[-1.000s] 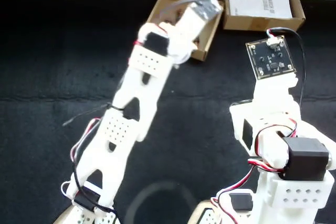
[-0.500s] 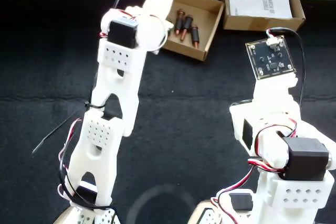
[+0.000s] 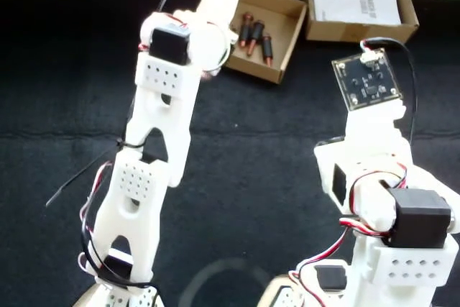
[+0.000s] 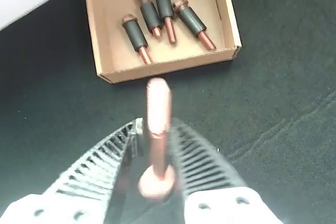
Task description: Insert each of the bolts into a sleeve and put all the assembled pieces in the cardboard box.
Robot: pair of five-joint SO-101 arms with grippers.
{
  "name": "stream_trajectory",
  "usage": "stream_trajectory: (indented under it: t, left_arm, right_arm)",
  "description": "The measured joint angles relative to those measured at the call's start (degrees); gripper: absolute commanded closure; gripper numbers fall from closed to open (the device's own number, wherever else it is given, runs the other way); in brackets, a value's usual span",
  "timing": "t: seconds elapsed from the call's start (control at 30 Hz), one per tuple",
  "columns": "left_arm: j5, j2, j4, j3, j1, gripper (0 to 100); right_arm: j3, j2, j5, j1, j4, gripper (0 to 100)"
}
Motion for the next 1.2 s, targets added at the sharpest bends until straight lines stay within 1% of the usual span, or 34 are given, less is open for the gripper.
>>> stream_trajectory:
  t: [0.13,0.3,0.37,0.47,0.6,0.7,0.8,0.97,1.2]
  left_arm:
    - [0.3,-4.0,0.1,0.0,0.2,83]
    - [0.3,-10.8,0.1,0.2,0.1,83]
    - [0.3,-14.2,0.1,2.3,0.1,83]
    - [0.3,-19.1,0.1,9.5,0.1,83]
    - [0.3,-21.4,-0.4,25.1,0.1,83]
    - [0.3,-19.6,-4.5,37.5,0.6,83]
    - [0.3,-14.7,-10.3,44.7,1.1,83]
    - [0.3,-6.2,-19.4,46.2,1.1,83]
    - [0.4,2.0,-31.1,46.3,1.2,83]
  right_arm:
    - [0.0,0.0,0.0,0.0,-0.1,99.1]
    - [0.0,0.0,0.0,0.0,-0.4,99.1]
    - [0.0,0.0,0.0,0.0,-0.4,99.1]
    - [0.0,0.0,0.0,0.0,-0.4,99.1]
    - [0.0,0.0,0.0,0.0,-0.4,99.1]
    - [0.0,0.0,0.0,0.0,-0.4,99.1]
    - [0.0,0.0,0.0,0.0,-0.4,99.1]
    - [0.0,0.0,0.0,0.0,-0.4,99.1]
    - [0.0,0.0,0.0,0.0,-0.4,99.1]
